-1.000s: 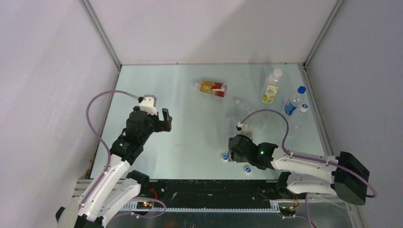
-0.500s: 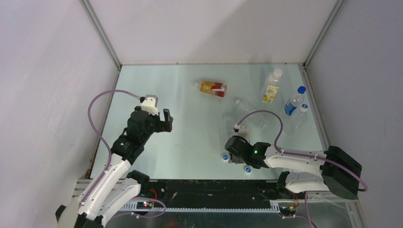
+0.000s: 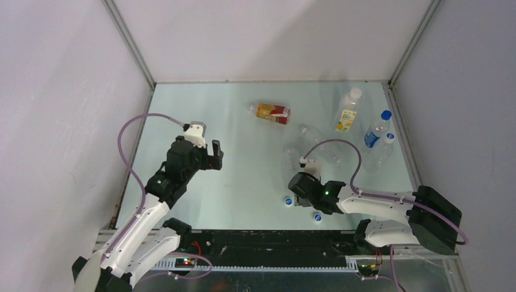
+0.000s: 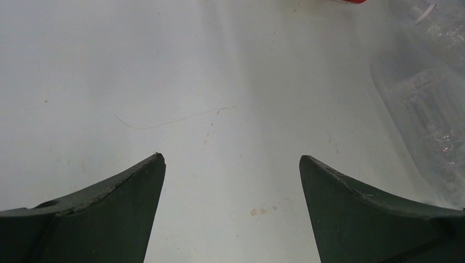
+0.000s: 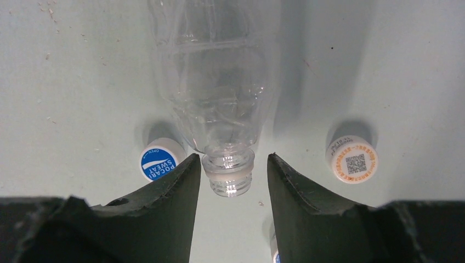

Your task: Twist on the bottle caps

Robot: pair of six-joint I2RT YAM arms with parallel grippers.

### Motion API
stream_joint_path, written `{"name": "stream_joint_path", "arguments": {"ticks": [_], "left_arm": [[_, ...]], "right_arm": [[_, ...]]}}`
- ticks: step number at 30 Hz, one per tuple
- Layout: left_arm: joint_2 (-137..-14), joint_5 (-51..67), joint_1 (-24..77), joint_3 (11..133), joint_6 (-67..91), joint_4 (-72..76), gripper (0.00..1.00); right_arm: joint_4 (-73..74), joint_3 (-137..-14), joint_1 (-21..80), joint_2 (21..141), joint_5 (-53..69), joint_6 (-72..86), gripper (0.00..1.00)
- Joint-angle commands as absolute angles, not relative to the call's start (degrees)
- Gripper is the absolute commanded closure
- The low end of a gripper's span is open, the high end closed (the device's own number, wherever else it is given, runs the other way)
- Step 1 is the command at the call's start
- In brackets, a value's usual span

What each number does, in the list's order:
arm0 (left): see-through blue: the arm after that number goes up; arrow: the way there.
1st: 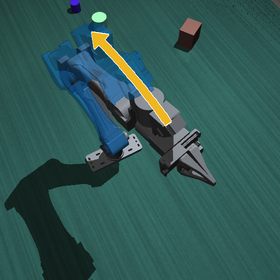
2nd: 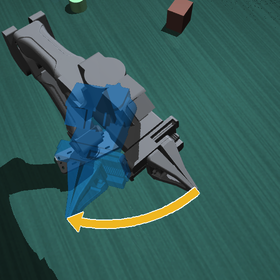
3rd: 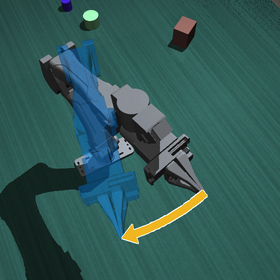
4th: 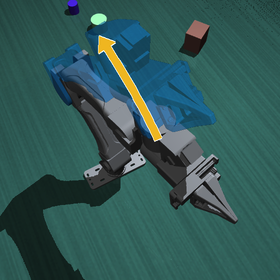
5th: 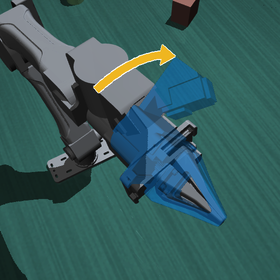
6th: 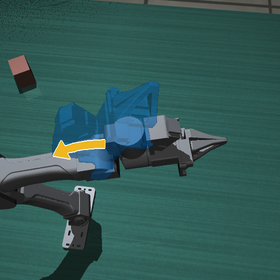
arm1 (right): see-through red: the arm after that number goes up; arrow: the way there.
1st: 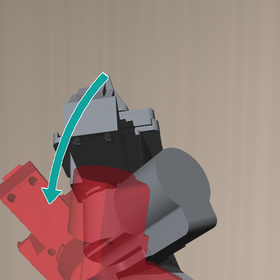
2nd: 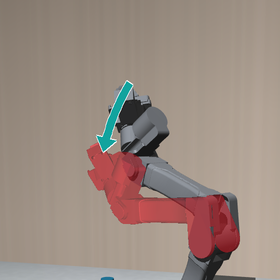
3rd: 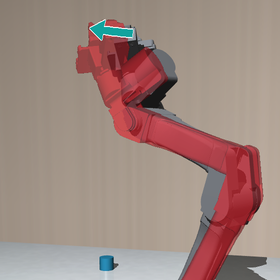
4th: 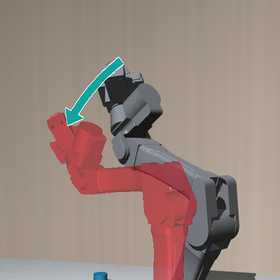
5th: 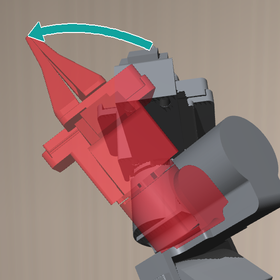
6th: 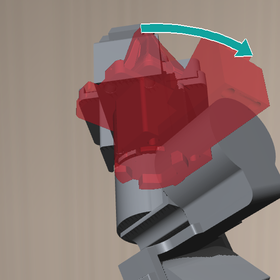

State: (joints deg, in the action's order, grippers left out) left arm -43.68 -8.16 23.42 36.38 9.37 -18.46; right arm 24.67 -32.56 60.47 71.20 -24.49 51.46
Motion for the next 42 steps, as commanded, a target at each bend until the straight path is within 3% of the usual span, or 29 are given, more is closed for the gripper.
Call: {"name": "stream_joint_path", "arguments": {"ticks": [1,7,11,17,24,33,42], "left_arm": [[-44.4,-7.0,24.3,36.9,7.8,-16.7,0.02],[-45.4,-7.4,24.5,37.4,7.2,-17.1,0.02],[-45.7,-7.3,24.7,38.3,5.8,-17.7,0.02],[-42.8,-3.9,25.8,37.7,1.1,-15.5,0.02],[-40.8,0.9,31.5,38.7,-16.8,-15.3,0.02],[-40.9,7.2,39.0,42.8,-40.7,-21.5,0.02],[-44.7,12.6,45.7,47.6,-44.1,-26.8,0.02]], "right_arm": [[21.9,-32.7,60.2,73.1,-26.5,48.8,0.50],[21.5,-32.7,60.6,75.3,-26.1,46.8,0.53],[22.1,-32.8,60.7,73.9,-25.5,44.4,0.69],[25.9,-35.1,59.5,65.6,-22.7,34.8,0.85],[34.9,-44.6,57.3,59.6,-18.0,20.3,0.98],[46.9,-56.9,57.3,63.2,-8.7,3.9,1.00],[50.3,-63.1,58.1,64.9,-1.5,-4.1,1.00]]}}
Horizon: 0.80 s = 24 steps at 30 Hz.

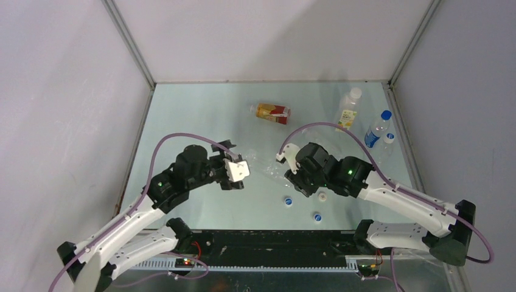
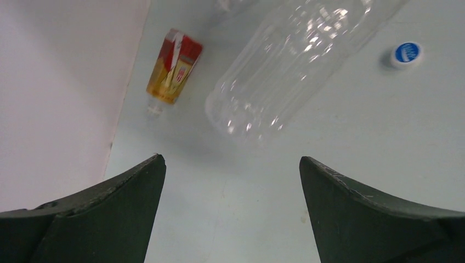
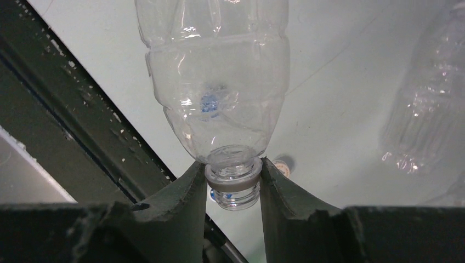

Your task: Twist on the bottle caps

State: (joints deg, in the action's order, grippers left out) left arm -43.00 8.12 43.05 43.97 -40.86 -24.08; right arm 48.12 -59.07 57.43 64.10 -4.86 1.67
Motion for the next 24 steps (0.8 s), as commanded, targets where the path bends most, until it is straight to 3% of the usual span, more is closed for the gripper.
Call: {"name": "stream_joint_path", "arguments": {"ticks": [1,20,24], "left_arm": [[-45.2,14.1,46.0,47.8,-43.8,-27.1,0.02],[-52.8,19.9,52.9,46.0,-39.6,-20.5,0.01],[-52.6,20.4,53.4,44.7,-38.5,-18.0,0.12]], "right_arm": [[50.4,-63.6,58.4,65.2,-1.5,-4.8,1.00],[48.8,-66.5,63.5,63.9,-4.0,-11.9,1.00],[47.6,-66.5,63.6,62.1,-3.3,-12.6,1.00]]}}
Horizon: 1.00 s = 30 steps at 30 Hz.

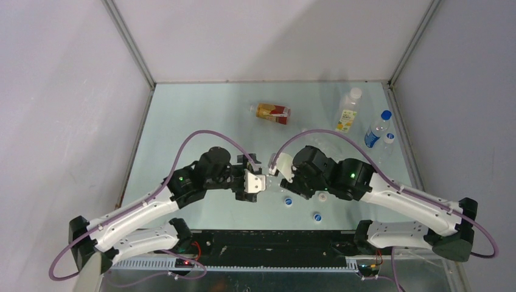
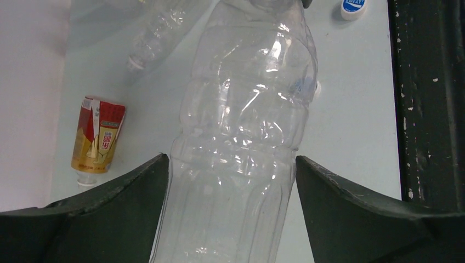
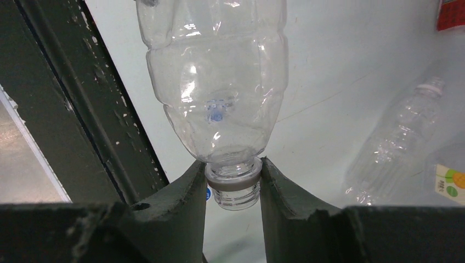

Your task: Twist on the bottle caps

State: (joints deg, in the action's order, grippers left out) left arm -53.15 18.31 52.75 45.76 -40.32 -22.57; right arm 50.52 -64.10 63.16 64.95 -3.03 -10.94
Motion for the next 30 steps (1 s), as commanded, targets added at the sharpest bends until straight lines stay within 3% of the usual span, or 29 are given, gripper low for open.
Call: {"name": "stream_joint_path", "arguments": {"ticks": [1,7,11,15,17,21,30], "left_arm": [[-52.5,20.4,53.5,44.4,-38.3,-17.7,0.15],[-51.0,20.0,53.7,42.6,-37.5,-15.7,0.35],[-49.0,16.7,53.7,40.2,-34.4,-9.9,0.48],[-46.9,11.5,53.8,36.0,-27.4,-0.2,0.57],[-46.1,8.7,53.7,34.0,-23.2,4.9,0.59],[-45.1,4.3,53.8,30.2,-15.3,13.9,0.59],[-45.6,5.8,53.8,27.0,-6.6,24.5,0.59]], "right_arm": [[47.3,-66.5,63.6,61.8,-3.1,-12.7,1.00],[47.1,-66.4,63.7,61.4,-3.3,-13.0,0.92],[46.9,-66.4,63.5,60.5,-4.4,-11.9,0.78],[42.4,-66.0,61.3,56.7,-2.9,-7.7,0.57],[38.4,-65.0,59.3,53.8,-1.9,-3.8,0.38],[26.8,-60.4,55.5,46.0,-3.3,7.4,0.16],[5.8,-47.9,51.7,39.6,-13.3,29.6,0.10]]}}
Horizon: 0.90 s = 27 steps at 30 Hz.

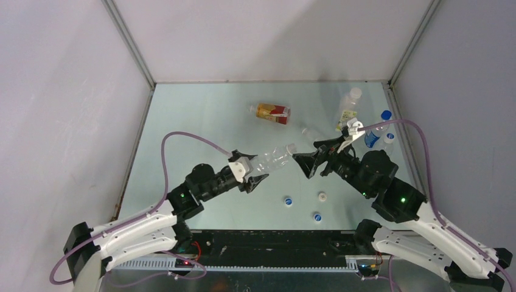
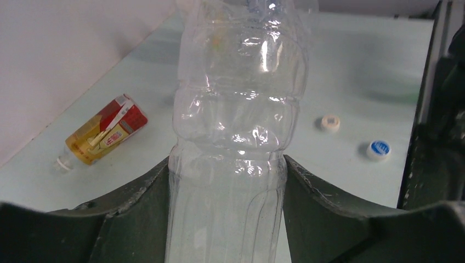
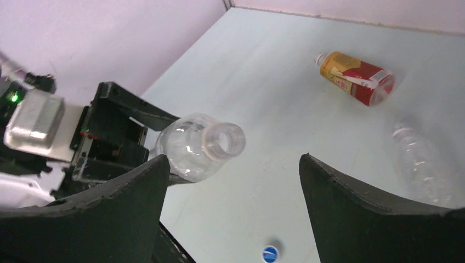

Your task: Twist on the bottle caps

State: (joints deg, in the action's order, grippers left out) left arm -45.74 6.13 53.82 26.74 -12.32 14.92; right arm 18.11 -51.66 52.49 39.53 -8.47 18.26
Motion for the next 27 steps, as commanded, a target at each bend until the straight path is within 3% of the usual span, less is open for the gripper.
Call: {"name": "stream_joint_path", "arguments": {"ticks": [1,11,17,21,27], "left_arm": [[-45.7,5.9,53.8,27.0,-5.7,24.8,0.59],[-47.0,7.6,53.8,27.2,-1.8,27.3,0.60],[-47.8,7.9,53.9,27.2,-0.4,28.1,0.60],[-48.7,8.3,54.0,27.2,1.0,29.1,0.60],[-49.8,9.2,54.2,28.0,1.3,28.9,0.58]], "right_arm": [[3.3,-47.3,51.5,39.6,-13.4,31.5,0.11],[-11.7,-40.7,51.4,42.3,-12.5,40.0,0.14],[-15.7,-39.4,51.4,43.4,-12.5,41.1,0.25],[-16.6,-38.8,51.3,43.8,-12.1,41.2,0.44],[-15.5,-38.7,51.2,44.4,-10.8,40.6,0.88]]}}
